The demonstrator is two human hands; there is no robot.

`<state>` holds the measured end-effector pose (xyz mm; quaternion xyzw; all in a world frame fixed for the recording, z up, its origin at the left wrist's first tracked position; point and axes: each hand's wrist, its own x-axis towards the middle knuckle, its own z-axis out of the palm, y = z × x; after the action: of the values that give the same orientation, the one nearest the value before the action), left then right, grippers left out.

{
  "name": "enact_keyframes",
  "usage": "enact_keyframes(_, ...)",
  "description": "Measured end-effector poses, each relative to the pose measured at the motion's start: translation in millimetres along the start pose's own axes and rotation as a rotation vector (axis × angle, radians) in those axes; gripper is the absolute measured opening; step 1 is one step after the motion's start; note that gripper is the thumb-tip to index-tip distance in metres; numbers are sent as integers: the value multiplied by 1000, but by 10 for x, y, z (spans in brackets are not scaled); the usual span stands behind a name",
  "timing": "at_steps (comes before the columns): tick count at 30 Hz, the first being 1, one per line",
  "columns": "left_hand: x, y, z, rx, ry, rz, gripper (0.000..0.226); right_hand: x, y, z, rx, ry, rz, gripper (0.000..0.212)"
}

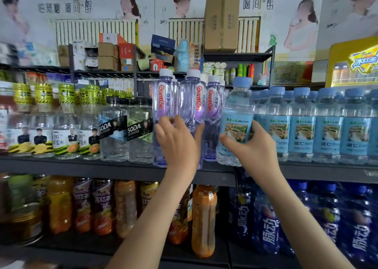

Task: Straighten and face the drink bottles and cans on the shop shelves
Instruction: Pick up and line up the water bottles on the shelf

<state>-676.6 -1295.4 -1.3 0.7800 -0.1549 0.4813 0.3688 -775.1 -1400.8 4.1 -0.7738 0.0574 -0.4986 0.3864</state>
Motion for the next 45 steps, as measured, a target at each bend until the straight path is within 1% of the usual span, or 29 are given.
enact_keyframes(5, 9, 3, -47, -116, -118, -3, 63, -38, -39, 135, 51, -16, 5, 25)
enact_keyframes(8, -86, -57, -118, -120, -193, 20, 63, -70, -49, 225, 36, -29, 11, 27)
enact_keyframes(10, -186, -130, -142, -85, -237, 37, 64, -93, -47, 271, 49, -36, 15, 25)
enact_keyframes(15, -212, -218, -130, -129, -260, 4, 64, -139, -48, 335, 96, -50, 40, 21)
enact_keyframes(19, -257, -251, -149, -151, -237, 1, 63, -214, -42, 316, 88, -56, 53, 22)
enact_keyframes(21, -309, -270, -199, -167, -177, 17, 60, -265, -42, 276, 88, -54, 58, 23)
enact_keyframes(24, -376, -171, -259, -246, -27, 104, 49, -324, -38, 154, 103, -37, 77, 25)
enact_keyframes(25, -395, -90, -273, -304, -28, 140, 45, -337, -27, 90, 119, -30, 91, 25)
enact_keyframes(27, -447, 116, -291, -443, -125, 181, 35, -370, 3, -74, 163, -29, 131, 25)
enact_keyframes(30, -598, 454, -294, -651, -312, 168, 22, -436, 64, -418, 195, -16, 180, 25)
enact_keyframes(32, -707, 694, -275, -747, -361, 160, 19, -468, 101, -710, 222, 0, 200, 27)
enact_keyframes(35, -862, 1123, -243, -820, -422, 191, 18, -490, 193, -1208, 235, 24, 213, 25)
enact_keyframes(39, -1171, 1702, -229, -941, -644, 200, 27, -562, 431, -1893, 166, 55, 222, 24)
enact_keyframes(41, -1331, 1929, -207, -986, -784, 165, 32, -580, 554, -2178, 126, 28, 236, 26)
enact_keyframes(42, -1394, 2033, -179, -966, -833, 168, 40, -575, 613, -2286, 118, 11, 233, 26)
enact_keyframes(44, -1486, 2200, -114, -857, -858, 190, 60, -554, 713, -2422, 121, -20, 227, 26)
enact_keyframes(45, -1512, 2253, -89, -799, -827, 188, 67, -533, 746, -2449, 122, -36, 214, 25)
